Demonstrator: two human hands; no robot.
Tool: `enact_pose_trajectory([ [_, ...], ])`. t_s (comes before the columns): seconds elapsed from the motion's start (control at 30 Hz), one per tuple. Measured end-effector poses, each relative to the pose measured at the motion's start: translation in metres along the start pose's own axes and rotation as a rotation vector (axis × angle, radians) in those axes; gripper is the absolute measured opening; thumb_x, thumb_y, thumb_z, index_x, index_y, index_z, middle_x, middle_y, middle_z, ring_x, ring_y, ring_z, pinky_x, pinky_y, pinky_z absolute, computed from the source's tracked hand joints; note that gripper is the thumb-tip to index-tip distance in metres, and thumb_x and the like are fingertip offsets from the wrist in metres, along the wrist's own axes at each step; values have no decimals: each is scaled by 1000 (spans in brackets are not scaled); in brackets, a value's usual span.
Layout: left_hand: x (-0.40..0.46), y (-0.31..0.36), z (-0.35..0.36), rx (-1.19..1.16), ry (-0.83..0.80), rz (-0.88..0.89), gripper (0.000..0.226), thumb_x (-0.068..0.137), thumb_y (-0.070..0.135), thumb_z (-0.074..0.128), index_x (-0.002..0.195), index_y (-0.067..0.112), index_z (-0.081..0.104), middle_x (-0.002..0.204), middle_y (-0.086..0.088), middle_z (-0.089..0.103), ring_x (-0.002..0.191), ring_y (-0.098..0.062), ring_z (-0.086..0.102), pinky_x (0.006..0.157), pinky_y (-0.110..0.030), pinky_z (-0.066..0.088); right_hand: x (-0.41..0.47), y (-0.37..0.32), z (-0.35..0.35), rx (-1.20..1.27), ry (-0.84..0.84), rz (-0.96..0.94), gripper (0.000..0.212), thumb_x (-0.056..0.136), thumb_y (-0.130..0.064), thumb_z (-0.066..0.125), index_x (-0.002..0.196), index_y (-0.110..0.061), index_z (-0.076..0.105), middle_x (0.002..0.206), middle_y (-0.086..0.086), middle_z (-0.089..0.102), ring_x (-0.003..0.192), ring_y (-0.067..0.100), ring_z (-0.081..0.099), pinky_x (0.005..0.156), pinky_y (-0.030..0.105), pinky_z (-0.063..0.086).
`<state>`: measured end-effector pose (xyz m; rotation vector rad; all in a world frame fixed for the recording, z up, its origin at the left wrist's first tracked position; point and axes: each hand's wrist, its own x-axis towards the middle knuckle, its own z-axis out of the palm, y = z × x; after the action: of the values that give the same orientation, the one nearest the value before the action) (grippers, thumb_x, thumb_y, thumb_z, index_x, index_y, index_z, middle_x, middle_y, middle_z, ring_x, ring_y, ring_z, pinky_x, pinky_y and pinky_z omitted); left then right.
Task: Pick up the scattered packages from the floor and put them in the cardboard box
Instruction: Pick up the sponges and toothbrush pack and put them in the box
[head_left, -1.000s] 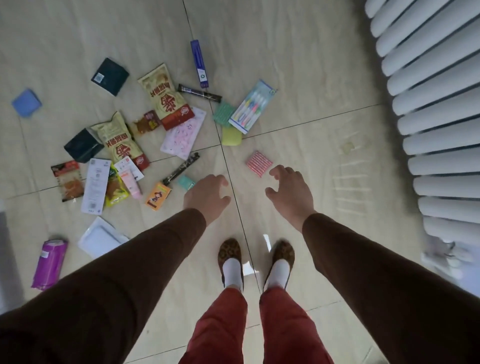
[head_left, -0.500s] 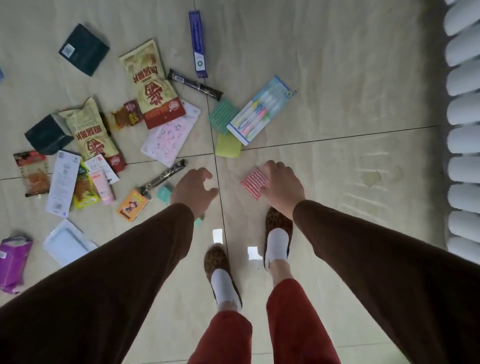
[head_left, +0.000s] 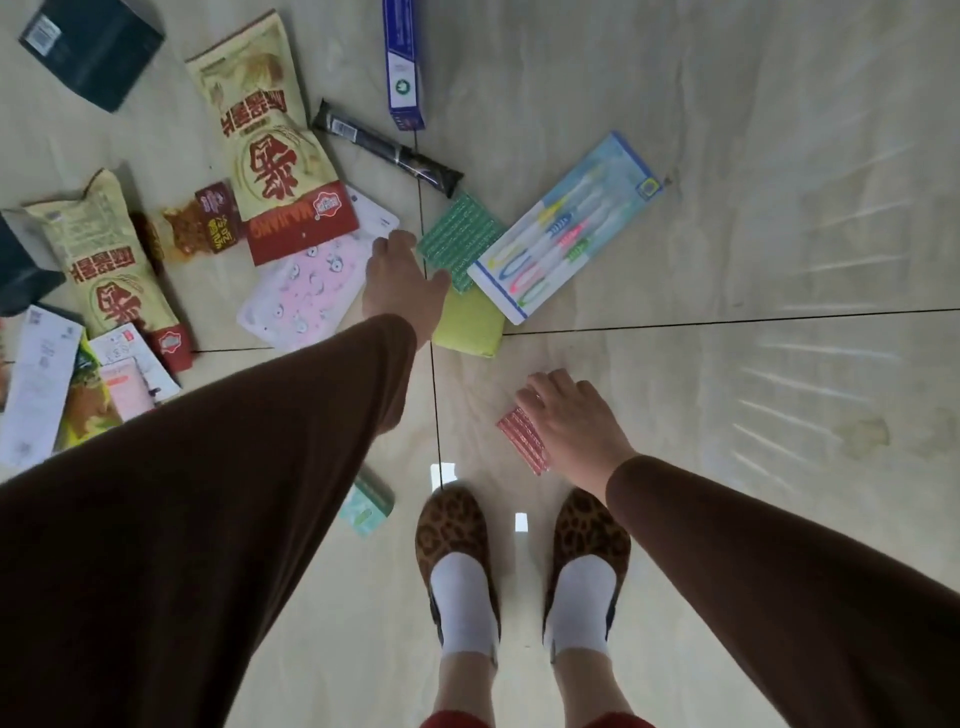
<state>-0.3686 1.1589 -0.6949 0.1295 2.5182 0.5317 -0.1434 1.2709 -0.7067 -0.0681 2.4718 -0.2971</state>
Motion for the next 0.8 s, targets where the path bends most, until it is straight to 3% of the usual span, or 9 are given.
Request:
enact_pose_trajectory([
  [0.13,34,9,17,56,8,49,58,86,31,70,134,12,45,133,-9,48,124,-29,46,98,-42,42,14,8,12,-25,27,-35,55,78,-21,78,125,-11,52,112,10,59,105,31,54,84,44,50],
  [0.23,47,13,17,117,-25,34,66,82,29,76,136,12,42,132,-10,54,125,-31,46,100,-46,44,25,14,1,73,-33,19,47,82,-30,79,121,-17,56,110,3,64,110,27,55,93,41,45],
  [0.33,48,9,5,162,-71,6,42,84,33,69,118,10,58,115,-13,63,113,-34,56,93,-47,50,33,33,-24,213,-95,119,36,88,-43,71,116,-21,65,110,2,63,113,25,53,93,39,40],
  [0.47,29,0,-19,-116,-59,-129,25,76,33,54,85,11,61,91,-12,64,82,-30,62,74,-44,56,40,62,-72,398,-11,174,42,88,-41,73,122,-16,66,111,3,57,105,22,49,91,38,46],
  [0.53,9,1,-27,-259,-79,-182,26,72,38,52,79,15,57,87,-8,59,70,-23,54,60,-35,47,50,77,-97,409,47,192,41,87,-35,76,121,-14,65,116,6,57,107,25,49,95,41,47],
  [0.6,-11,4,-26,-291,-144,-208,23,73,39,55,76,16,55,88,-7,59,71,-23,56,60,-31,45,66,91,-118,340,90,202,44,86,-32,76,122,-12,64,125,10,56,114,31,48,98,45,46],
  [0.67,-22,5,-16,-222,-202,-220,23,75,38,57,81,16,58,99,-11,60,87,-28,60,71,-39,52,85,101,-133,254,116,198,46,86,-31,74,125,-10,63,136,12,52,123,35,45,100,46,45],
  [0.8,-30,10,22,36,-264,-219,49,85,31,65,123,3,51,125,-13,42,114,-32,43,92,-43,43,120,110,-137,106,77,155,52,88,-29,72,132,-7,57,164,4,26,150,29,24,111,49,35],
])
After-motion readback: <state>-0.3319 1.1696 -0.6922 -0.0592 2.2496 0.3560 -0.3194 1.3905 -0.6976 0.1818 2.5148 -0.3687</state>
